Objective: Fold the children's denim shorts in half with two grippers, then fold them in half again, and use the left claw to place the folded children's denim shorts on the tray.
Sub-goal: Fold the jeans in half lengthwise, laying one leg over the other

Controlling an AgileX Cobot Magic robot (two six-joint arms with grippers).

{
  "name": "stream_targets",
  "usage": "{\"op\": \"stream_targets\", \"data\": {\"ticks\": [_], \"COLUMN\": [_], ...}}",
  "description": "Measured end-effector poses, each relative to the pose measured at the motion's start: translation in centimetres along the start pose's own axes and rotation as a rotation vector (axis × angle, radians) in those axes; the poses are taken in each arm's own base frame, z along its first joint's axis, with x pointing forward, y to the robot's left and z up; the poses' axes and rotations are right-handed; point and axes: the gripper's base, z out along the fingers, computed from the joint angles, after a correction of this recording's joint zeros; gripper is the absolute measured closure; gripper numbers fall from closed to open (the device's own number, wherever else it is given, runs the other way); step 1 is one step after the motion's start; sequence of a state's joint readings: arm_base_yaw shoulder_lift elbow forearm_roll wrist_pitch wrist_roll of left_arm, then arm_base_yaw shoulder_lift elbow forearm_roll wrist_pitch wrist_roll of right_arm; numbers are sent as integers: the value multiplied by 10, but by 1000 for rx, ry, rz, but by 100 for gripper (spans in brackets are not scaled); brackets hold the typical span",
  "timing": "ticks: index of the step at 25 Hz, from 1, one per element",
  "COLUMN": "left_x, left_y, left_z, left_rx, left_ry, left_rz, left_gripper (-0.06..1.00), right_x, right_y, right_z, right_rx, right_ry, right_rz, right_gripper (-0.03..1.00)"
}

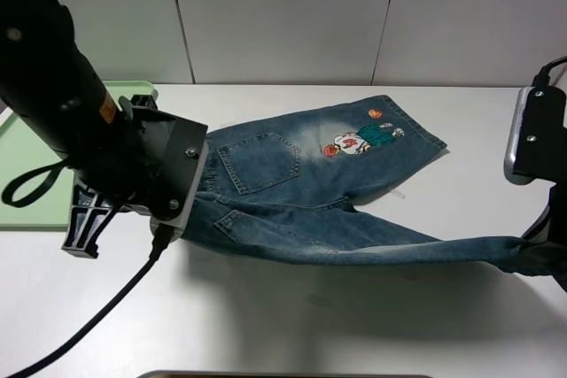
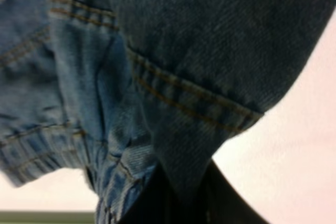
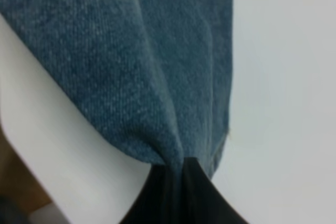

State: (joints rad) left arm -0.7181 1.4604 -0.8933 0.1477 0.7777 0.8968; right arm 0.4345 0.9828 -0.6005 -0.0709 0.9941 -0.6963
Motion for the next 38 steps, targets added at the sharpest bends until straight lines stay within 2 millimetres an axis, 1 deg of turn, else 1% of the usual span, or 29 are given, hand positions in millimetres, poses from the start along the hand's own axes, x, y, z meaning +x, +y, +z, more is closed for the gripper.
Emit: {"op": "stream_targets", "data": {"ticks": [8,12,18,23,26,30,34,38], "left_x": [15,20,19,13,10,11,12,10], "left_y": [-9,-14,-13,-6,-2,9,19,24], "left_z": [-27,-34,-36,-36,-29,-5,12,28], "left_rx": [-35,-24,-49,-119,-117,-78,-79,-68], "left_ry": [41,56,36,-28,-29,19,24,47], "left_rz": [-17,-34,-44,-76,-106,-176,-247,-250], "left_gripper": [91,91,91,91,91,91,91,91], "right_x": [-8,-11,-10,-16,-22,-30,-38,-57], "right_y": [-8,-10,-15,-33,-45,-56,-66,-86], "right_z": [-32,-41,-41,-27,-13,5,19,19], "right_rx": [-38,-37,4,96,143,174,209,260], "right_ry": [16,3,25,101,144,171,193,169], "right_rz": [59,80,73,67,83,88,88,95], "right_gripper": [99,99,99,99,99,99,99,99]}}
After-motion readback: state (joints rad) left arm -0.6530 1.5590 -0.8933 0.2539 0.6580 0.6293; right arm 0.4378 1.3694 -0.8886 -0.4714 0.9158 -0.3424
